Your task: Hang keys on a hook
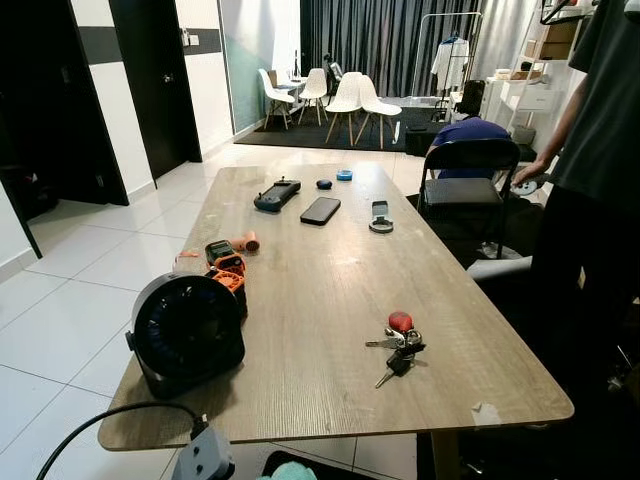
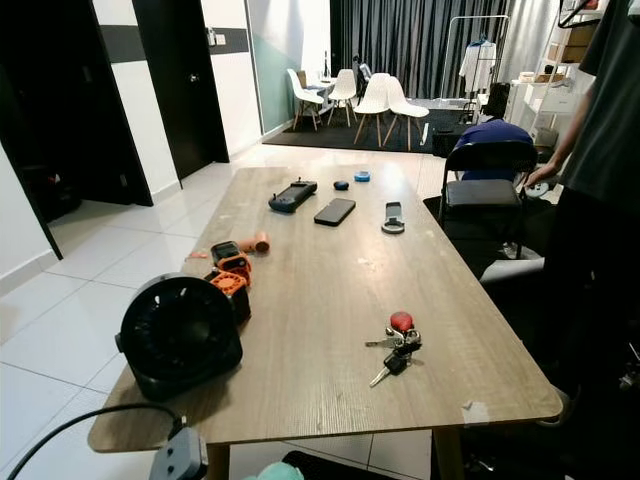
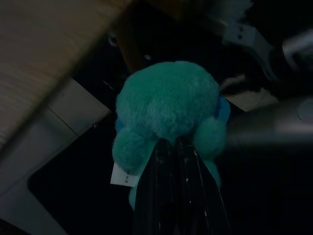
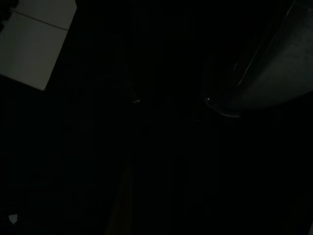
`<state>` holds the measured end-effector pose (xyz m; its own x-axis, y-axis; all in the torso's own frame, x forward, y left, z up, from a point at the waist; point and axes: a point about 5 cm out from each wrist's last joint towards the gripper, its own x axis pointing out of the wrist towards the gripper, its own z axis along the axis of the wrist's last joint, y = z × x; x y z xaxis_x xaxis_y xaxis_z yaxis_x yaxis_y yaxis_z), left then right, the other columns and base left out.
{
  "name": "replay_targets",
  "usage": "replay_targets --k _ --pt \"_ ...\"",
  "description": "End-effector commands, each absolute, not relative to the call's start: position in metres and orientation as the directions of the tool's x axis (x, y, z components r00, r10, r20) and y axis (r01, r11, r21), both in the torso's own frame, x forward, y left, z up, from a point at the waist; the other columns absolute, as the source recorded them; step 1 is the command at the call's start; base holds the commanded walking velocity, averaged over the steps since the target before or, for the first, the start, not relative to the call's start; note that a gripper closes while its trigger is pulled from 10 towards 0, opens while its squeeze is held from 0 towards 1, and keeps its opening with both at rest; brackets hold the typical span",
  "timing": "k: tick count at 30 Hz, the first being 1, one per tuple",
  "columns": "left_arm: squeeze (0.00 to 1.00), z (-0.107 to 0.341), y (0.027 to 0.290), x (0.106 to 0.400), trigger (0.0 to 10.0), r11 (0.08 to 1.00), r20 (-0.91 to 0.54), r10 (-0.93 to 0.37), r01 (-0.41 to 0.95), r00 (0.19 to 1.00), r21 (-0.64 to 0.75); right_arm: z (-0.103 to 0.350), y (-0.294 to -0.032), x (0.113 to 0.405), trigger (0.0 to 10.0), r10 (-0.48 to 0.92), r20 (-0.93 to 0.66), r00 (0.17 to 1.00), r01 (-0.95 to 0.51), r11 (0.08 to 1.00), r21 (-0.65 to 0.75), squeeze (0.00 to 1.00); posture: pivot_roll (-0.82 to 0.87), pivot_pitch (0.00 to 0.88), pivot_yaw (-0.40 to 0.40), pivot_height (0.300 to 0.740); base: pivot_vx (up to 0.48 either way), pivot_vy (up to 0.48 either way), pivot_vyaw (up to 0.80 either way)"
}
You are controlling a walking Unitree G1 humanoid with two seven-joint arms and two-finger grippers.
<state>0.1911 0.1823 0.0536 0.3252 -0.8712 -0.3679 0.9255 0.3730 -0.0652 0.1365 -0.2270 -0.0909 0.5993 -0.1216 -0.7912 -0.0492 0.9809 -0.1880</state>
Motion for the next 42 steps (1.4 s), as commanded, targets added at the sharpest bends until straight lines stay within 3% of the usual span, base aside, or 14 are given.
replay_targets --k 1,6,8,10,11,15,20,29,33,42 --pt "0.0 0.046 0.189 0.183 10.0 0.347 -0.421 -0.861 0.935 0.286 -0.075 -0.092 -0.225 0.135 10.0 -0.121 -0.797 0.592 -0.045 0.982 -0.183 0.0 0.05 0.05 0.017 0.74 0.0 0.0 0.0" --pt "0.0 0.028 0.192 0.166 10.0 0.346 -0.468 -0.847 0.93 0.253 -0.123 -0.092 -0.223 0.136 10.0 -0.116 -0.797 0.592 -0.048 0.983 -0.179 0.0 0.05 0.052 0.018 0.74 0.0 0.0 0.0" --pt "0.0 0.016 0.195 0.161 10.0 0.395 -0.495 -0.82 0.91 0.287 -0.128 -0.093 -0.221 0.136 10.0 -0.113 -0.798 0.592 -0.05 0.983 -0.176 0.0 0.05 0.051 0.018 0.74 0.0 0.0 0.0" --pt "0.0 0.0 0.2 0.159 10.0 0.506 -0.523 -0.764 0.854 0.378 -0.124 -0.093 -0.22 0.136 10.0 -0.11 -0.798 0.592 -0.052 0.983 -0.174 0.0 0.05 0.051 0.018 0.74 0.0 0.0 0.0" --pt "0.0 0.0 0.2 0.159 10.0 0.506 -0.523 -0.764 0.854 0.378 -0.124 -0.093 -0.22 0.136 10.0 -0.11 -0.798 0.592 -0.052 0.983 -0.174 0.0 0.05 0.051 0.018 0.74 0.0 0.0 0.0" --pt "0.0 -0.027 0.218 0.154 10.0 0.799 -0.524 -0.555 0.589 0.646 -0.119 -0.093 -0.22 0.135 10.0 -0.11 -0.799 0.591 -0.051 0.984 -0.173 0.0 0.04 0.05 0.018 0.74 0.0 0.0 0.0" --pt "0.0 -0.038 0.225 0.148 10.0 0.911 -0.506 -0.41 0.363 0.759 -0.194 -0.094 -0.22 0.134 10.0 -0.11 -0.802 0.587 -0.051 0.984 -0.173 0.0 0.04 0.048 0.016 0.74 0.0 0.0 0.0" --pt "0.0 -0.059 0.22 0.129 10.0 0.927 -0.617 -0.364 0.338 0.698 -0.164 -0.094 -0.218 0.134 10.0 -0.104 -0.807 0.581 -0.057 0.984 -0.168 0.0 0.04 0.048 0.013 0.74 0.0 0.0 0.0" --pt "0.0 -0.067 0.223 0.13 10.0 0.968 -0.638 -0.232 0.239 0.734 -0.078 -0.095 -0.216 0.133 10.0 -0.099 -0.812 0.575 -0.06 0.985 -0.163 0.0 0.04 0.051 0.014 0.74 0.0 0.0 0.0" --pt "0.0 -0.068 0.227 0.14 10.0 0.981 -0.64 -0.178 0.187 0.748 -0.055 -0.097 -0.214 0.13 10.0 -0.101 -0.817 0.568 -0.056 0.985 -0.16 0.0 0.04 0.051 0.015 0.74 0.0 -0.059 0.0"
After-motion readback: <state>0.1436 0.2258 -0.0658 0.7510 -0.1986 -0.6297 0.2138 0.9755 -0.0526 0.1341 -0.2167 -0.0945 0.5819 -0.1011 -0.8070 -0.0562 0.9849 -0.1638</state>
